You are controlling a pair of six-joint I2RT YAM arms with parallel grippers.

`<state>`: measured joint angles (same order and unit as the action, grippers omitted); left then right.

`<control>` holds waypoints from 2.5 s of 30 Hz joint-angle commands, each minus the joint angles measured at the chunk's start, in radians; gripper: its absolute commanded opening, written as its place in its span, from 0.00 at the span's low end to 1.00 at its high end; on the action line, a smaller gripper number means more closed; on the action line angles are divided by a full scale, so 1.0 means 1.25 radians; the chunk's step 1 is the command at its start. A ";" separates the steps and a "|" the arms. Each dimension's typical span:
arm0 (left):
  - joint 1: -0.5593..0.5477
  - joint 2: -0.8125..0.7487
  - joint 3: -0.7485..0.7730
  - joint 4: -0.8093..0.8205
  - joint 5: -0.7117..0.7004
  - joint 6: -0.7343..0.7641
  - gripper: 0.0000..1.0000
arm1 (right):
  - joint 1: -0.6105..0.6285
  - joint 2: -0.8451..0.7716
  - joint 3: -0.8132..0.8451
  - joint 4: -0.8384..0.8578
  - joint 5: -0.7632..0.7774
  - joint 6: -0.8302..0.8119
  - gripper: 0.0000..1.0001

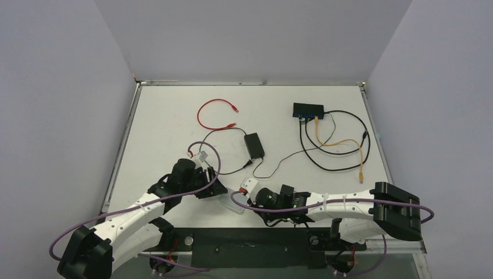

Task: Insert the plug into the switch port
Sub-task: Insert the power into the switch port.

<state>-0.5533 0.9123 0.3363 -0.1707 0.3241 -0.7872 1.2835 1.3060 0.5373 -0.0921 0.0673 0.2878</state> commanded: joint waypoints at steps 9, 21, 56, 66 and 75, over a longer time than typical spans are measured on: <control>0.012 0.093 -0.021 0.138 0.014 0.029 0.51 | 0.001 0.057 0.031 0.114 0.005 0.020 0.00; 0.013 0.144 -0.025 0.187 0.062 0.032 0.49 | -0.003 0.069 0.013 0.169 0.022 0.007 0.00; 0.014 0.159 -0.022 0.190 0.074 0.039 0.46 | -0.023 0.049 -0.006 0.133 0.076 0.019 0.00; 0.013 0.154 -0.026 0.186 0.072 0.039 0.46 | -0.034 0.060 -0.010 0.143 0.088 0.036 0.00; 0.013 0.158 -0.022 0.188 0.075 0.039 0.46 | -0.035 0.066 -0.013 0.161 0.080 0.032 0.00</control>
<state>-0.5392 1.1091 0.3035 0.0128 0.3973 -0.7475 1.2438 1.3846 0.5232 0.0452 0.1509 0.3225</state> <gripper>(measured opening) 0.464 0.033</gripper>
